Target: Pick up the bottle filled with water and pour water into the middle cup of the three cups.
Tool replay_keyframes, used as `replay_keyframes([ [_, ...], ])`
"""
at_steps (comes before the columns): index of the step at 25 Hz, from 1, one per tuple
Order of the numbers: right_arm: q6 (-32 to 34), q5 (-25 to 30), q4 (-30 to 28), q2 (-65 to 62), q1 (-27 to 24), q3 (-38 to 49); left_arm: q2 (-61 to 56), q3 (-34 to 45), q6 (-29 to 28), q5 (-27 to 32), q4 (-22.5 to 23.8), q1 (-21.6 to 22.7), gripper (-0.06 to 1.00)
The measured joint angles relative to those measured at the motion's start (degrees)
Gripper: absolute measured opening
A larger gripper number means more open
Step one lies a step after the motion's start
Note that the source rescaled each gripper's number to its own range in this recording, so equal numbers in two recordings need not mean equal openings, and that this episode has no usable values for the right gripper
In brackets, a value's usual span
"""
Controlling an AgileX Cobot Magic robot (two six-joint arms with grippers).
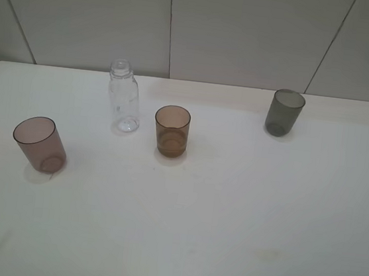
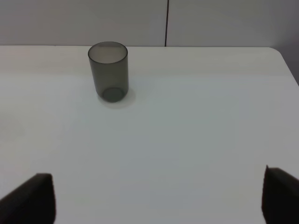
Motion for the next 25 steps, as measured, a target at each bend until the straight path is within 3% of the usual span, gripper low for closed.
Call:
replay_keyframes([
  [8,0.0,0.0,0.0,0.0,0.0,0.0,-18.4,0.0,-0.2,19.1,-0.1,0.0,0.99],
  [11,0.0,0.0,0.0,0.0,0.0,0.0,-24.1,1.2,-0.2,23.3,0.6,0.0,0.99],
  [17,0.0,0.0,0.0,0.0,0.0,0.0,-34.5,12.1,-0.2,21.5,0.2,0.0,0.99],
  [21,0.0,0.0,0.0,0.0,0.0,0.0,-35.4,20.1,-0.1,17.4,-2.5,0.0,0.99],
  [25,0.0,0.0,0.0,0.0,0.0,0.0,-35.4,22.6,2.7,17.4,-3.7,0.0,0.99],
])
